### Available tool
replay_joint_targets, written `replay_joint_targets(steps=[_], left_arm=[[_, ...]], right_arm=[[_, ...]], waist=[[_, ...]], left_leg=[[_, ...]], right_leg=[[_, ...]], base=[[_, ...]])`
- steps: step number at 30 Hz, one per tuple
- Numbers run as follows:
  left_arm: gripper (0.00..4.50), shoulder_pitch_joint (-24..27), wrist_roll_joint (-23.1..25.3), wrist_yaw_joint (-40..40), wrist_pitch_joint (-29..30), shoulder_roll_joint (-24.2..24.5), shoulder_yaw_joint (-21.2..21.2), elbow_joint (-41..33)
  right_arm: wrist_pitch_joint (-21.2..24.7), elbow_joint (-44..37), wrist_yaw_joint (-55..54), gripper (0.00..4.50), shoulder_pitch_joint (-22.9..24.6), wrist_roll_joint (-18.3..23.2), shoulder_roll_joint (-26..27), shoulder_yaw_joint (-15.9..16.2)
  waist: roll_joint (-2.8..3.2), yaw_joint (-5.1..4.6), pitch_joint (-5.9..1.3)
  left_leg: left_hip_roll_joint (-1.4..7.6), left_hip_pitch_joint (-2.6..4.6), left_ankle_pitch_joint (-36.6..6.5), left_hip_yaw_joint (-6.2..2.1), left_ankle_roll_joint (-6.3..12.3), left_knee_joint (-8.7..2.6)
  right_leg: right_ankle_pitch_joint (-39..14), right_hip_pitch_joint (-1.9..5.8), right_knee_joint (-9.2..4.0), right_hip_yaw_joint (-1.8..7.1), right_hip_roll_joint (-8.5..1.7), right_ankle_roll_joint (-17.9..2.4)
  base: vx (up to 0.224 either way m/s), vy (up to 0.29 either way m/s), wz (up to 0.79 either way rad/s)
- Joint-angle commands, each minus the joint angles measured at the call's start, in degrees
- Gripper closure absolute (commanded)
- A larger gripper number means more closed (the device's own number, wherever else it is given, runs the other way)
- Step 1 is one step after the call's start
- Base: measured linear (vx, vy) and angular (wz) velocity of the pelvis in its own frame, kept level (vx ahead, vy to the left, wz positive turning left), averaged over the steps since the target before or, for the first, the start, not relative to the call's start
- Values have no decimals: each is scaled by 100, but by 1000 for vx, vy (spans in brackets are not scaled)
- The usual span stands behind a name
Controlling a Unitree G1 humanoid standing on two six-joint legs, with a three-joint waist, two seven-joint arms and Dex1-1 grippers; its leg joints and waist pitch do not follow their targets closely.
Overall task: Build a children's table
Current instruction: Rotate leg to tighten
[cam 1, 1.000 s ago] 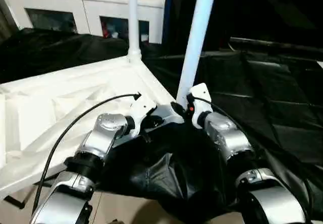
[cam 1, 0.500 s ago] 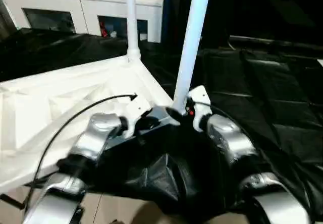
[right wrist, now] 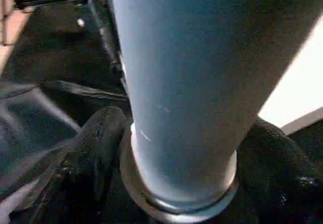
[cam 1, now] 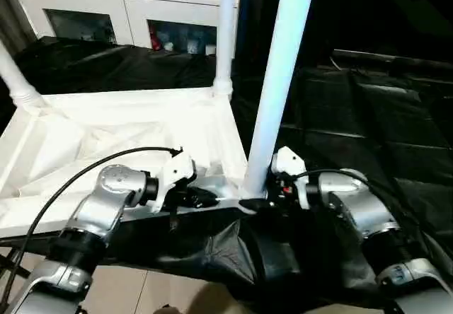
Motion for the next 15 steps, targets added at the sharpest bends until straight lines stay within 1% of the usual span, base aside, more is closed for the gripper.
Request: replay_joint_targets(steps=[1, 2, 3, 4, 5, 6, 8, 9, 12, 13, 14, 15], left_arm=[[450, -111, -386, -72, -59, -89, 108, -361], [450, -108, -391, -82, -49, -94, 110, -372], [450, -102, -398, -95, -30, -101, 111, -387], [450, -92, -407, -108, -29, -97, 105, -393], [450, -75, -404, -115, -24, -98, 98, -396], [450, -60, -400, -119, -21, -99, 93, -400], [450, -18, -397, -122, -12, -99, 81, -433], [450, 27, -395, -117, 3, -99, 66, -476], [450, 65, -393, -101, 23, -94, 62, -519], [450, 80, -390, -85, 54, -98, 67, -557], [450, 94, -386, -55, 77, -102, 80, -586], [450, 106, -372, -8, 89, -104, 96, -605]], right_arm=[[121, -59, 224, 134, 109, 18, -4, 187], [123, -46, 233, 134, 99, 18, -1, 188], [123, -14, 238, 152, 76, 14, 13, 193], [134, -11, 243, 166, 68, 15, 26, 201], [147, -20, 253, 166, 65, 18, 42, 214], [161, -35, 262, 173, 67, 22, 51, 224], [185, -58, 274, 182, 70, 36, 65, 243], [194, -72, 281, 182, 83, 51, 68, 256], [230, -108, 308, 186, 111, 74, 72, 264], [254, -120, 349, 186, 125, 96, 69, 265], [252, -103, 374, 186, 132, 102, 72, 269], [217, -43, 377, 187, 127, 91, 87, 273]], waist=[[17, -8, -339], [12, -7, -342], [-6, 0, -346], [0, -3, -343], [2, -4, -346], [-21, -1, -345], [-17, -3, -345], [-26, -6, -345], [-21, -5, -348], [-97, 10, -341], [-78, 9, -336], [-74, 2, -340]], left_leg=[[191, 24, -1180, -21, 255, -389], [187, 22, -1152, -21, 253, -388], [189, 20, -1102, -24, 259, -385], [190, 19, -1100, -23, 260, -386], [190, 21, -1089, -22, 259, -384], [188, 15, -1071, -23, 266, -383], [189, 10, -1043, -23, 272, -381], [189, 12, -1024, -24, 282, -382], [185, 17, -1009, -20, 289, -378], [188, 15, -965, -17, 318, -380], [192, 15, -970, -19, 314, -382], [197, 19, -993, -20, 293, -383]], right_leg=[[-1458, 291, -438, 341, -422, -1059], [-1434, 294, -433, 340, -420, -1059], [-1397, 298, -423, 340, -424, -1068], [-1387, 294, -421, 339, -421, -1070], [-1366, 293, -420, 338, -422, -1069], [-1360, 299, -416, 338, -427, -1067], [-1341, 301, -412, 339, -428, -1063], [-1332, 300, -410, 338, -424, -1053], [-1312, 298, -409, 339, -422, -1053], [-1392, 298, -405, 340, -436, -1029], [-1426, 288, -406, 341, -438, -1021], [-1419, 287, -409, 341, -436, -1016]], base=[[0, 0, 0], [0, 0, 0], [0, 0, 0], [0, 0, 0], [0, 0, 0], [0, 0, 0], [0, 0, 0], [0, 0, 0], [0, 0, 0], [0, 0, 0], [0, 0, 0], [0, 0, 0]])
